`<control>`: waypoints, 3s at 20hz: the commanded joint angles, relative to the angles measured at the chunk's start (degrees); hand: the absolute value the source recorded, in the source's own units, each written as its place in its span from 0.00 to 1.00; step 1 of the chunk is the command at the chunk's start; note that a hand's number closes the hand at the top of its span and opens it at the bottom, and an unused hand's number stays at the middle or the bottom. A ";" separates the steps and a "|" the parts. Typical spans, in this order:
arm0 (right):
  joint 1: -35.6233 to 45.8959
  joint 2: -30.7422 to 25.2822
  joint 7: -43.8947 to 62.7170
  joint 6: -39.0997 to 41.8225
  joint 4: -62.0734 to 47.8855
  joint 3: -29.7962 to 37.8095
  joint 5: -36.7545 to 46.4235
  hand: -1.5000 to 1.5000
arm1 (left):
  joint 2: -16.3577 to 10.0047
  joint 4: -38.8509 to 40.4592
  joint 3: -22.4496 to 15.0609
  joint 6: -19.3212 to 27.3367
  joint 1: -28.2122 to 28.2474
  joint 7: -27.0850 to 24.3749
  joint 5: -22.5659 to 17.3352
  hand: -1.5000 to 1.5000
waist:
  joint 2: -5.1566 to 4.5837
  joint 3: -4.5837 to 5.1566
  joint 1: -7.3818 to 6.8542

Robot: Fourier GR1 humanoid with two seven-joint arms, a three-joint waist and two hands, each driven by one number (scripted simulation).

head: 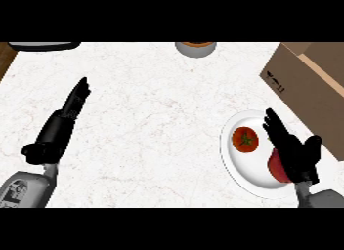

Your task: Pick the pear from the plate and place it in the cardboard box

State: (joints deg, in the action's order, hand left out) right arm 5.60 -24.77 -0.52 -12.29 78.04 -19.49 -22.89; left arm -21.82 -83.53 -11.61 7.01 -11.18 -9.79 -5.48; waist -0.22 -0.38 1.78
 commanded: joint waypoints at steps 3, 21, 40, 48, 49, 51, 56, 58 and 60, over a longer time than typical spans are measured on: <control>-4.78 -6.35 -3.36 -5.07 0.67 14.29 -3.97 1.00 | 3.09 -2.67 3.70 3.83 2.62 4.47 -3.85 0.50 | 0.76 0.32 -0.30; -17.18 -35.82 -5.18 8.80 -3.89 17.40 10.22 0.00 | 4.85 -8.15 8.12 6.64 3.34 18.43 -10.83 0.50 | 0.22 0.58 -1.91; -4.82 -30.28 31.14 22.62 17.47 14.66 5.77 0.00 | 8.03 -8.73 9.50 5.17 3.30 19.57 -8.68 0.50 | 0.17 0.40 -1.96; -6.26 -23.98 36.60 24.60 19.94 17.22 9.93 0.00 | 11.70 -7.10 8.52 5.97 5.22 16.44 -4.66 0.50 | 0.25 0.40 -1.51; -3.47 -23.59 39.80 26.27 20.20 17.16 9.84 0.00 | 8.04 -13.94 10.66 3.88 6.73 21.38 -6.69 0.50 | 0.28 0.39 -1.88; -4.20 -19.26 33.85 25.11 14.48 15.00 16.19 0.00 | 8.54 -10.34 12.25 1.88 7.72 17.89 -7.65 0.50 | 0.21 0.38 -1.91; -2.12 -12.64 38.50 22.05 16.23 14.32 21.37 0.00 | 8.98 -13.50 12.39 2.44 6.80 21.44 -6.46 0.50 | 0.25 0.38 -1.94; -2.53 -13.45 38.23 25.92 16.05 18.10 21.86 0.00 | 11.00 -14.89 11.71 4.22 6.17 23.37 -5.15 0.50 | 0.26 0.38 -1.82; -4.24 -11.29 35.88 24.52 15.07 16.77 24.39 0.00 | 8.78 -14.69 14.19 -0.89 9.68 20.31 -8.24 0.50 | 0.27 0.38 -1.92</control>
State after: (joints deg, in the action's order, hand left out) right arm 2.12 -39.51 36.02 12.72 93.48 -2.80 -2.09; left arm -12.00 -95.90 0.57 9.58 -5.23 11.82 -11.88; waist 0.02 0.01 -0.04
